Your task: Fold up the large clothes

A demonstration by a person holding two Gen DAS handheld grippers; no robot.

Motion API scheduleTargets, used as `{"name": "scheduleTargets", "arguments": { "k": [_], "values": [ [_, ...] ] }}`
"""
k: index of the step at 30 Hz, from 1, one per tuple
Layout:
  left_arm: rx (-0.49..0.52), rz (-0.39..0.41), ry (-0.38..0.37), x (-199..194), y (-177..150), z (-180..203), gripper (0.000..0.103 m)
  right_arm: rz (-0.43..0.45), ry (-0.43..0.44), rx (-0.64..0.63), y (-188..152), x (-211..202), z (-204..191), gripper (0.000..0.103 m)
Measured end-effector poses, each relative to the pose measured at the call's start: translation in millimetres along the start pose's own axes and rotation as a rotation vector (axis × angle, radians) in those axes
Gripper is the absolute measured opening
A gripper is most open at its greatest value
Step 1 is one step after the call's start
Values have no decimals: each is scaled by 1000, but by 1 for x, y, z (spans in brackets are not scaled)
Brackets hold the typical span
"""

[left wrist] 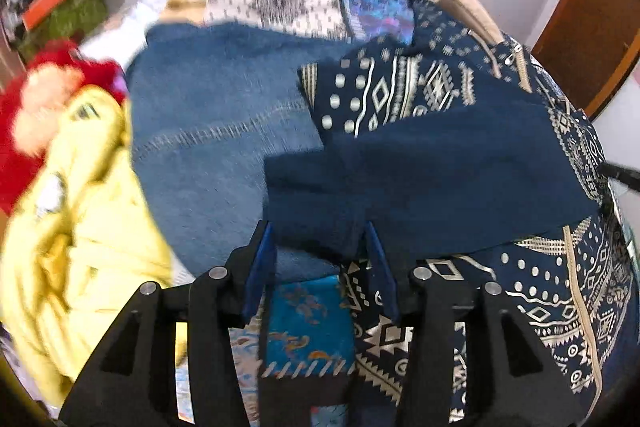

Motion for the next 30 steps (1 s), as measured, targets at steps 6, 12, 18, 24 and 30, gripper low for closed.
{"name": "scheduleTargets", "arguments": {
  "k": [6,12,18,24,30],
  "values": [
    [43,78,-44,-22,20,32,56,21,53,-63,23,3,-27,7],
    [103,18,-95,15,25,85,57,-12,-215,-232,8,48,-30,7],
    [125,-9,-111,39,25,114,58,27,-222,-250,1,35,-3,7],
    [154,-24,-67,53,20,120,67,39,-268,-282,-4,27,11,7],
    [145,-22,-42,62,12,115,78,65,-414,-299,-17,19,29,67]
  ]
}}
Point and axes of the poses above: each gripper's, at about its wrist camera, not at the fingertips, and x roughly the way its jaws point, z to its right, y to its top, the point moved 1 cm from there along x, roughly the way its jaws point, and after that the axes turned 5 degrees about z, right-handed, at the moved point
